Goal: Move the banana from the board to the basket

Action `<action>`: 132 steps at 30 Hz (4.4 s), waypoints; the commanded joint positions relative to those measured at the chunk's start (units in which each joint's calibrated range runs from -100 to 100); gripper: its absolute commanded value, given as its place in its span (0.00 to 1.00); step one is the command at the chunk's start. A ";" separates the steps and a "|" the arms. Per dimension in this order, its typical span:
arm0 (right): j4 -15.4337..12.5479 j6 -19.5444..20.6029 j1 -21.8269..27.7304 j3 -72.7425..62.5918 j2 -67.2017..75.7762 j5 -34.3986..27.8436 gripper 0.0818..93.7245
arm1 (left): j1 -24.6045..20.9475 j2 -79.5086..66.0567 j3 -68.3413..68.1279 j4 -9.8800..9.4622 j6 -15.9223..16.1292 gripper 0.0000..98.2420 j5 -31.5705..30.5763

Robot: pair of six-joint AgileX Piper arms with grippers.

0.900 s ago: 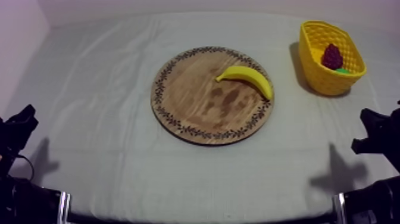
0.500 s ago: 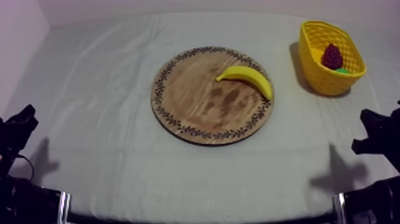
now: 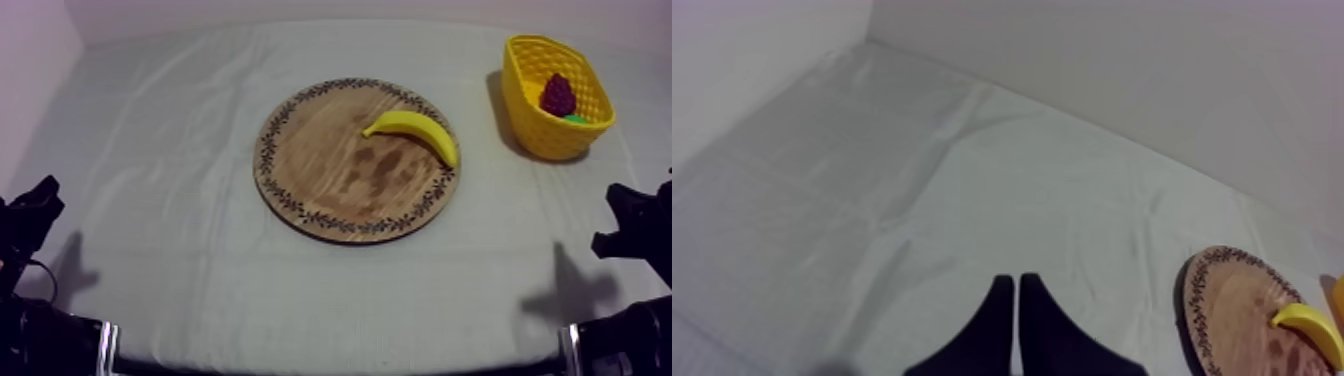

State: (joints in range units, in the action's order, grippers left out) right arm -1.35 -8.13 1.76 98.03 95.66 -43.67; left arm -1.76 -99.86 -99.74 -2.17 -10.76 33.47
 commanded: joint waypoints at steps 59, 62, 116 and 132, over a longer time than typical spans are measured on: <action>1.96 -8.25 -16.44 -77.41 -92.71 -14.64 0.01 | -0.01 0.03 -0.04 0.00 -0.01 0.00 0.00; 1.99 -8.74 -16.51 -81.78 -98.05 -17.35 0.01 | -0.01 0.03 -0.04 0.00 -0.01 0.00 0.00; 7.16 -6.10 -19.67 -83.22 -118.21 -14.73 0.93 | -0.01 0.03 -0.04 0.00 -0.01 0.00 0.00; 8.46 -4.50 -20.40 -88.59 -128.98 -13.66 0.91 | -0.01 0.03 -0.04 0.00 -0.01 0.00 0.00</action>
State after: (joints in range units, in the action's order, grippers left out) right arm 6.99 -12.74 -18.58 9.57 -32.94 -57.42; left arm -1.76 -99.86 -99.74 -2.17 -10.76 33.47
